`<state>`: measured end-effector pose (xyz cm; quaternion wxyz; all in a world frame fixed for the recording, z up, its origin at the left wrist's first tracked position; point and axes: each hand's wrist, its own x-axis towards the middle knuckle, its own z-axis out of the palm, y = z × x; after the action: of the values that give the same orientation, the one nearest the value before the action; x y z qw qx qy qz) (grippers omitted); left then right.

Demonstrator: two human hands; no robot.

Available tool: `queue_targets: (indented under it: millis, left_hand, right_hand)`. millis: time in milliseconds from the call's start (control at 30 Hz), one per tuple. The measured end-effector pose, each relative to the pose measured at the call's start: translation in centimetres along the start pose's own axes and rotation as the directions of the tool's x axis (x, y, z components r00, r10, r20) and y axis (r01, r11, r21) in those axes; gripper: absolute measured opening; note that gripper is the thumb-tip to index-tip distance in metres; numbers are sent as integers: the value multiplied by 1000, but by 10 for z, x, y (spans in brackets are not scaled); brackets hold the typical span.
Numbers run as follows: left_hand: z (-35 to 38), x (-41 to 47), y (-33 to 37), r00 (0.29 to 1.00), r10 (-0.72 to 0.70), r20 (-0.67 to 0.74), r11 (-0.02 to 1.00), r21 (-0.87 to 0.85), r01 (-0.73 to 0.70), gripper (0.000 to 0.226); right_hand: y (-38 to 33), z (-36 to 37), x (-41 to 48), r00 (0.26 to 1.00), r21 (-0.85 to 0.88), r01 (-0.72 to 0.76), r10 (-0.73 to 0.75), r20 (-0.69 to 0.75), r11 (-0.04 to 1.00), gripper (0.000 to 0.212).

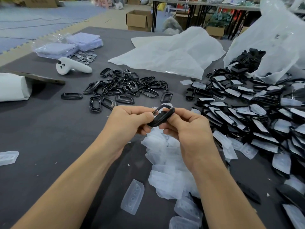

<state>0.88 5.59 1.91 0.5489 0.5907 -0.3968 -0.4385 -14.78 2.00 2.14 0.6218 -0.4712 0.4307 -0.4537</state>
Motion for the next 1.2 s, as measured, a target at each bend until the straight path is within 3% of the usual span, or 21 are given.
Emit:
queue_targets:
  millis: [167, 300, 467, 567, 833, 1033, 1200]
  left_hand:
    - [-2, 1, -1, 985, 144, -97, 973, 195, -123, 17]
    - [0, 0, -3, 980, 179, -90, 955, 257, -151, 18]
    - [7, -1, -7, 988, 131, -84, 964, 244, -107, 15]
    - [10, -1, -6, 992, 74, -102, 993, 104, -63, 24]
    - [12, -2, -5, 986, 110, -123, 985, -117, -125, 29]
    - [12, -2, -8, 963, 197, -185, 972, -90, -216, 34]
    - [10, -1, -9, 965, 197, -172, 969, -116, -218, 37]
  right_hand:
    - [-3, -3, -1, 977, 239, -196, 168, 130, 951, 28]
    - [-2, 0, -4, 980, 231, -171, 140, 143, 958, 30]
    - [0, 1, -2, 987, 236, -160, 159, 24, 958, 23]
    - [0, 1, -1, 986, 247, -161, 165, 8, 955, 20]
    - [-3, 3, 1, 985, 172, -171, 170, 22, 970, 14]
    - [-5, 1, -1, 999, -51, -51, 51, -4, 997, 29]
    - [-2, 1, -3, 1000, -181, 10, -12, -11, 984, 14]
